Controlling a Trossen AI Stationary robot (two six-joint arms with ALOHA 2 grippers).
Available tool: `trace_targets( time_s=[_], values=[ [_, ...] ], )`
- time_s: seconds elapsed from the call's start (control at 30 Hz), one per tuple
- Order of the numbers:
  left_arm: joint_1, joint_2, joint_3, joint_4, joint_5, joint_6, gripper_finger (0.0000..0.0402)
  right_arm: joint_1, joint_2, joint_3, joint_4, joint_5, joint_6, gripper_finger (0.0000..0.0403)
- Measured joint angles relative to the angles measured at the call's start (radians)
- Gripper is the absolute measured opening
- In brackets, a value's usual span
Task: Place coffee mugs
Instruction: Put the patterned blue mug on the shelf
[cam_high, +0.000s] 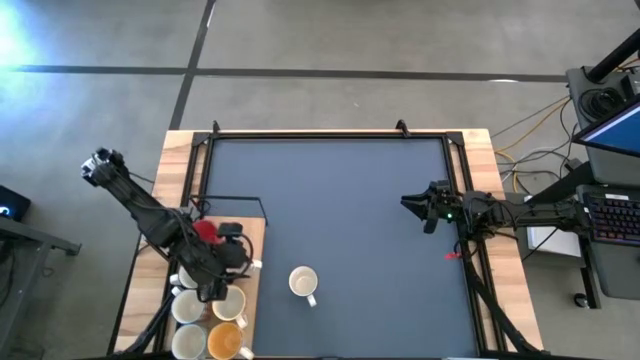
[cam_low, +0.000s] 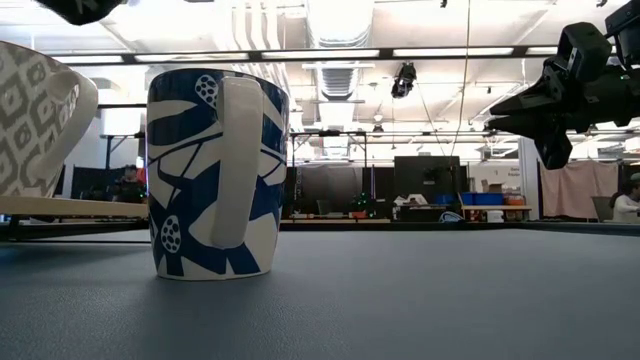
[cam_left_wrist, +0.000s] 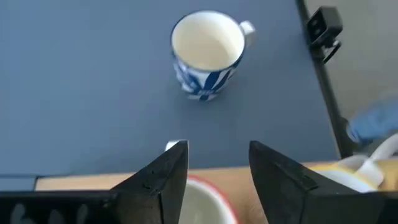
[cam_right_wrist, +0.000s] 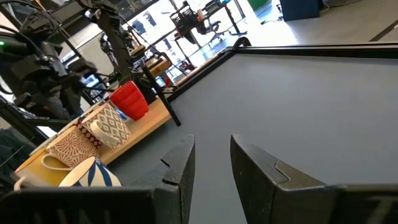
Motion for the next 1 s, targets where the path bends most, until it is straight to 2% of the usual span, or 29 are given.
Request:
trace_targets(
  time_s=[0.3,0.47,0.57,0.7,0.83,1.0],
  values=[
    [0.000,0.104,0.010,0.162,0.002,0.009,0.0155,0.000,0.000,0.000,0.000,0.000,0.000,0.0091],
    [0.000,0.205,0.104,0.170,0.011,0.138,0.0155,0.000,0.000,0.000,0.000,0.000,0.000,0.0091],
    [0.011,0.291,0.170,0.151,0.017,0.213,0.0156,0.000,0.000,0.000,0.000,0.000,0.000,0.0091],
    [0.022,0.416,0.276,0.042,0.057,0.226,0.0156,0.000,0.000,0.000,0.000,0.000,0.000,0.0091],
    [0.020,0.510,0.373,-0.035,0.059,0.320,0.0156,0.000,0.000,0.000,0.000,0.000,0.000,0.0091],
    [0.032,0.569,0.401,-0.058,0.058,0.410,0.0156,0.000,0.000,0.000,0.000,0.000,0.000,0.0091]
  ],
)
